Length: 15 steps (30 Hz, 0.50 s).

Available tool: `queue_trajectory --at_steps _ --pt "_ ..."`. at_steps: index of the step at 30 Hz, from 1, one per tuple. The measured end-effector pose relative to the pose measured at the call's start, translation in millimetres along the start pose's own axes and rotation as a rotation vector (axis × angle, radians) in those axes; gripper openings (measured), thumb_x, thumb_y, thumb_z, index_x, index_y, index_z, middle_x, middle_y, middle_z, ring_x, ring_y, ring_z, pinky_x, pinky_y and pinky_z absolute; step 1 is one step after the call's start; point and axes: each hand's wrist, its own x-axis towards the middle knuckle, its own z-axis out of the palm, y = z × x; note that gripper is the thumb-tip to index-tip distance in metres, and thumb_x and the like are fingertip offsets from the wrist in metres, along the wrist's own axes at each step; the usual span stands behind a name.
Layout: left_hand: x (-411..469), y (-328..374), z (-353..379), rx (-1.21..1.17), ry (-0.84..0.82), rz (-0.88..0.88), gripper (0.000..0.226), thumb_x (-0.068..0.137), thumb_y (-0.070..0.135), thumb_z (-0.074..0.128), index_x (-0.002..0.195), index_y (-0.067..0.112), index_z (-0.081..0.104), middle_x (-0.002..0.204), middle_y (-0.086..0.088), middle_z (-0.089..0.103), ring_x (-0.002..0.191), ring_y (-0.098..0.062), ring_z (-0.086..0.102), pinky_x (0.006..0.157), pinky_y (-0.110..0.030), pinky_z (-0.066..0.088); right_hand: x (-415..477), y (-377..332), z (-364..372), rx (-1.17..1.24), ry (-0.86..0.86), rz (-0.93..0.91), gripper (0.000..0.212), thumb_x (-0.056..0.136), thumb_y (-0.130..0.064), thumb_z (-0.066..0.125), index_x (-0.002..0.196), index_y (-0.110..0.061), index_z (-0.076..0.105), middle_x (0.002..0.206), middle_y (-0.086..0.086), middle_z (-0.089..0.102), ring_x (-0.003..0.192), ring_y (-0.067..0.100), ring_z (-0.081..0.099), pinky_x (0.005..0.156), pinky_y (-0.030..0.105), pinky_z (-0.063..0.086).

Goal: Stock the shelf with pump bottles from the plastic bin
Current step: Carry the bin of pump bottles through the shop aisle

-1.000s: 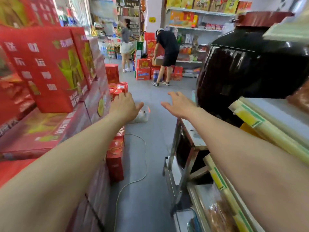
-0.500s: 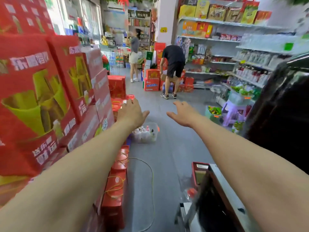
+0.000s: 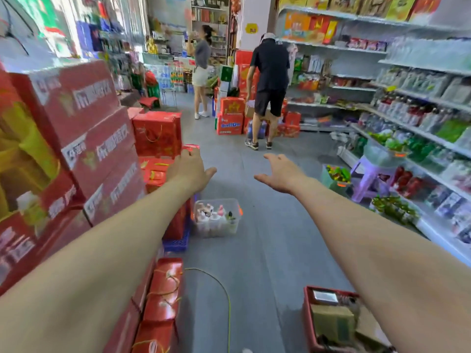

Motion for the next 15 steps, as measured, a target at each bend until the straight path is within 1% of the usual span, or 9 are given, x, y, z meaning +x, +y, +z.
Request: queue_trajectory --at_steps 5,8,12,15 --pt "122.1 17.5 31.9 -0.022 0.000 -0.077 0.066 0.088 0.051 0.061 0.137 0.010 0.043 0.133 -0.021 0.047 0.124 -0.042 0.047 0.102 -0.046 0.041 138.2 31.9 -6.9 0.035 -0.031 -0.024 0.078 0.091 -0.055 0.059 0.154 -0.021 0.028 0.157 0.012 0.031 0.140 0.033 0.040 0.111 0.044 0.038" --pt "189.1 26.4 47.5 -0.031 -0.018 -0.123 0.066 0.088 0.051 0.060 0.140 0.015 0.041 0.135 -0.020 0.046 0.125 -0.041 0.046 0.102 -0.046 0.040 215.5 46.4 -12.0 0.040 -0.042 -0.029 0.078 0.091 -0.055 0.060 0.154 -0.020 0.028 0.155 0.014 0.033 0.139 0.034 0.041 0.110 0.045 0.039" --pt "265.4 24.1 77.6 -0.030 -0.042 -0.154 0.065 0.089 0.051 0.059 0.142 0.019 0.039 0.135 -0.018 0.046 0.125 -0.041 0.046 0.101 -0.048 0.040 303.1 57.0 -1.6 0.017 -0.074 -0.031 0.080 0.089 -0.059 0.059 0.154 -0.023 0.028 0.154 0.014 0.035 0.135 0.035 0.045 0.107 0.047 0.042" --pt "323.8 13.3 109.1 -0.016 -0.067 -0.172 0.066 0.090 0.051 0.058 0.143 0.018 0.038 0.136 -0.019 0.046 0.125 -0.041 0.046 0.102 -0.049 0.041 368.4 62.5 14.9 0.002 -0.079 -0.035 0.079 0.089 -0.061 0.057 0.153 -0.025 0.028 0.153 0.012 0.036 0.133 0.035 0.047 0.104 0.047 0.045"
